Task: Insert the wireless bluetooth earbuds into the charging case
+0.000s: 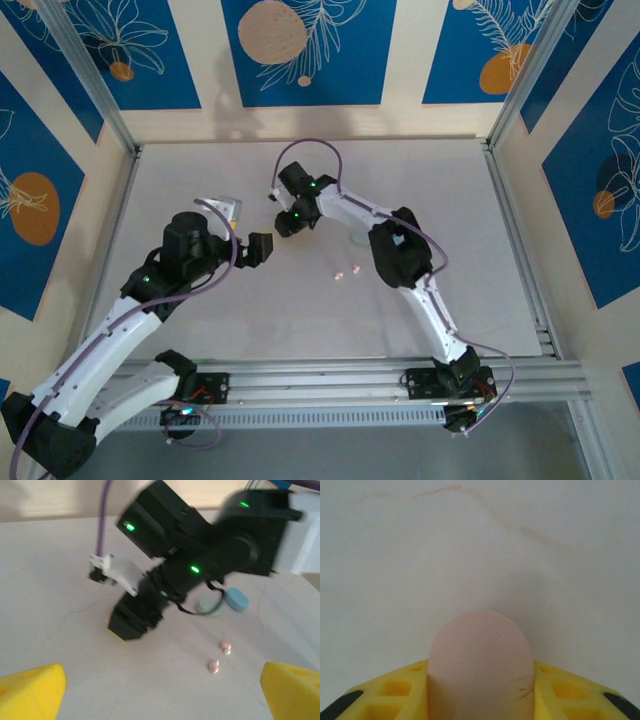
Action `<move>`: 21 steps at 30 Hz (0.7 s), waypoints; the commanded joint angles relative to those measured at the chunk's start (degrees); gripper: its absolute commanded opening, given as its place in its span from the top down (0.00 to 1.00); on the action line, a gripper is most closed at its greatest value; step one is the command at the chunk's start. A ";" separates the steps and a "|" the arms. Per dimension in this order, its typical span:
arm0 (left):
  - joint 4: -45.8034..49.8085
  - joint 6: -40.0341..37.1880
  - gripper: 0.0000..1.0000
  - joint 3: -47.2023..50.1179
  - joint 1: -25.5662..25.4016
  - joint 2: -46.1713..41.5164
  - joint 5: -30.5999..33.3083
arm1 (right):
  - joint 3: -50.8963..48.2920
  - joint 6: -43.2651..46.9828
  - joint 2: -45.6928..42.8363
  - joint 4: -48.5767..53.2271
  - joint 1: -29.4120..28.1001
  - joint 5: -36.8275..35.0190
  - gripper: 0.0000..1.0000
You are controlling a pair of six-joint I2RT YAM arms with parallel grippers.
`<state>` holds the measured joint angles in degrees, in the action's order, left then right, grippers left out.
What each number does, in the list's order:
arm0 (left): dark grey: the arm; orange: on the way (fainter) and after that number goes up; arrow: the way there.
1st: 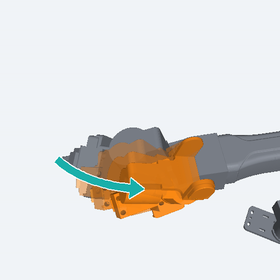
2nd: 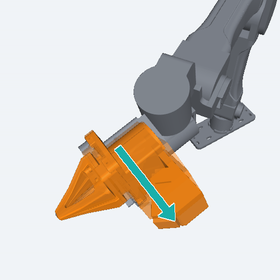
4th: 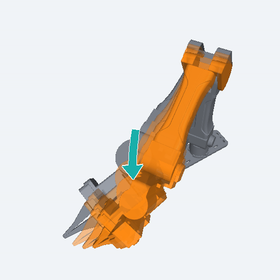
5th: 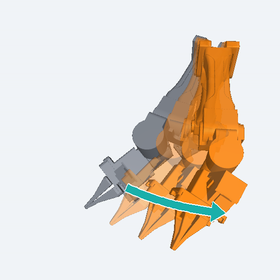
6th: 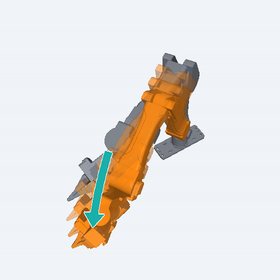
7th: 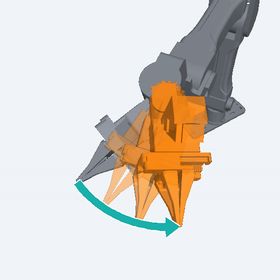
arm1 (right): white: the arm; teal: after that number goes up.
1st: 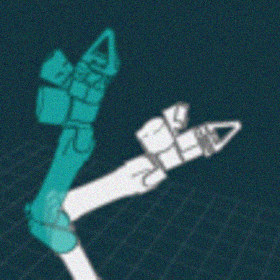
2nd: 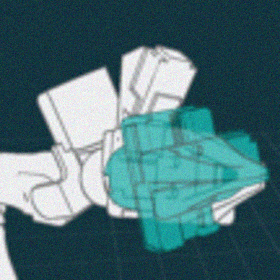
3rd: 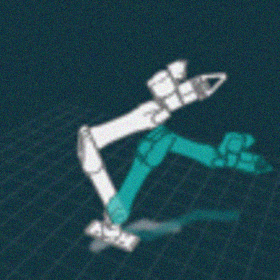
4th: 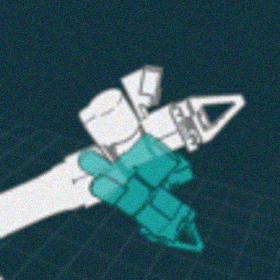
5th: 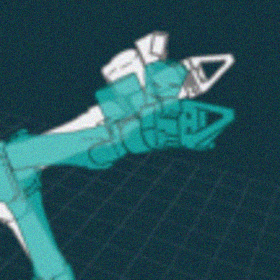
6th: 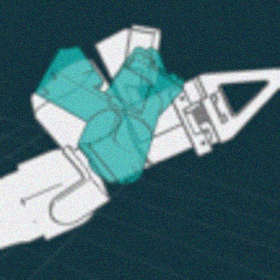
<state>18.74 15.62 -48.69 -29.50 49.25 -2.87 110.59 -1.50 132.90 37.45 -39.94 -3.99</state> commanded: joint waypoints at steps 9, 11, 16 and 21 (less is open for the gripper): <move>0.69 6.02 0.07 -2.05 0.54 -0.93 -0.51 | -41.73 -2.88 -40.60 -30.65 -9.41 -5.80 0.67; -1.34 6.68 0.08 -1.77 0.58 -0.45 -3.42 | -48.27 -2.19 -47.27 -35.71 -10.34 -6.41 0.68; -6.85 8.62 0.13 -1.01 0.49 1.29 -11.34 | -59.52 1.89 -60.22 -43.80 -11.67 -5.76 0.69; -13.39 10.83 0.19 -0.86 0.08 4.49 -21.51 | -64.35 6.22 -67.34 -44.89 -12.20 -5.34 0.69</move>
<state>11.33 24.21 -48.82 -29.39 52.23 -15.77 47.72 0.89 68.38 -2.55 -51.55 -8.84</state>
